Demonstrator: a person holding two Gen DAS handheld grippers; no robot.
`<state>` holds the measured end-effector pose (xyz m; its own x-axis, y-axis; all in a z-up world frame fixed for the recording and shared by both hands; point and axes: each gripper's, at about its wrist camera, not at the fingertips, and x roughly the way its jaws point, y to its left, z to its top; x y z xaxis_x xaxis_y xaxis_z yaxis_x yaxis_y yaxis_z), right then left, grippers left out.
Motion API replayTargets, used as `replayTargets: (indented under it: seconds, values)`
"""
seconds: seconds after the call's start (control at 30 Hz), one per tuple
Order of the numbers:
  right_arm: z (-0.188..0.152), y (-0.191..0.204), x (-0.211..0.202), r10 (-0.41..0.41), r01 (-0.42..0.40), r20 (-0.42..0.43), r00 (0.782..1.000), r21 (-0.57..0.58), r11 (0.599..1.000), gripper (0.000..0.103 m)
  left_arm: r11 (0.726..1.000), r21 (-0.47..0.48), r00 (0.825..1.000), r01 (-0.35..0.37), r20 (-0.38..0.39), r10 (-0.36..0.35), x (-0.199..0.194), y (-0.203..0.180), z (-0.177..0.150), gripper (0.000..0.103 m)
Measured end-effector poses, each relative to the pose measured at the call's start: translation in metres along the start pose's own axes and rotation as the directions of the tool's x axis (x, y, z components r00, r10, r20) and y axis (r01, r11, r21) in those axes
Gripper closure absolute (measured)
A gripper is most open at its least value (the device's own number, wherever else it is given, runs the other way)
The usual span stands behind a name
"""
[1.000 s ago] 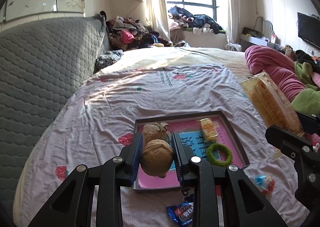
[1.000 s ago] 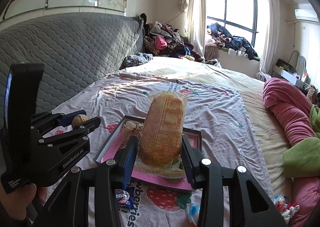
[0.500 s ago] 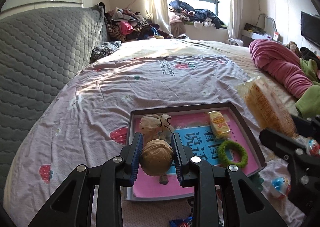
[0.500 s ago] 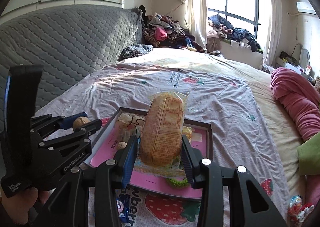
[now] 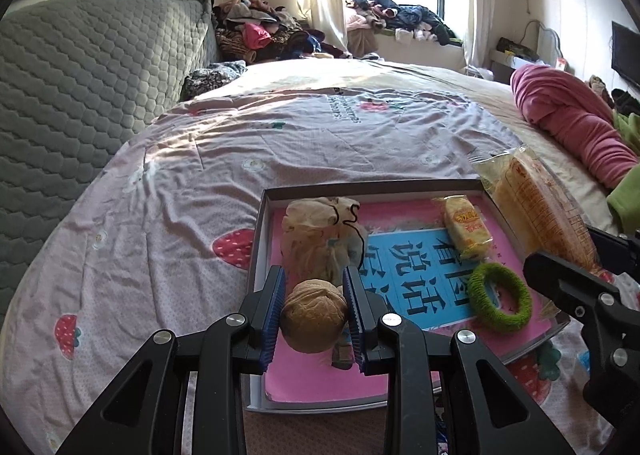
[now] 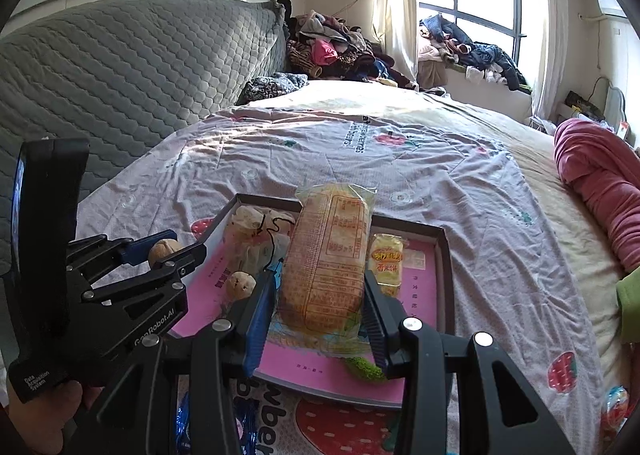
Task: Organize objects
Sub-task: 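Lower and open left tool over the tray while right tool releases the bread pack beside the ring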
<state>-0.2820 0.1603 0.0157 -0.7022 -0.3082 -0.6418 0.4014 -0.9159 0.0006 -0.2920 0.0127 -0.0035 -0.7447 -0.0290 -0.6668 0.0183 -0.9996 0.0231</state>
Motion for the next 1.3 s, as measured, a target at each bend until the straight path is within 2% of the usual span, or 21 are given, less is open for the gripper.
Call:
replayTargets:
  seconds: [0.43, 0.8, 1.3]
  values:
    - [-0.012, 0.004, 0.033, 0.0, -0.001, -0.045, 0.999, -0.015, 1.0, 0.06, 1.0, -0.016, 0.999, -0.004, -0.033, 0.003, 0.025, 0.006, -0.016, 0.073]
    - [-0.027, 0.0, 0.068, -0.01, 0.009, -0.11, 0.994, -0.01, 1.0, 0.06, 1.0, 0.01, 0.998, 0.007, -0.062, -0.006, 0.042, 0.001, -0.03, 0.073]
    - [-0.036, 0.0, 0.087, -0.014, 0.011, -0.149, 0.989, -0.018, 1.0, 0.06, 0.999, 0.033, 0.994, 0.04, -0.103, -0.037, 0.063, -0.012, -0.039, 0.073]
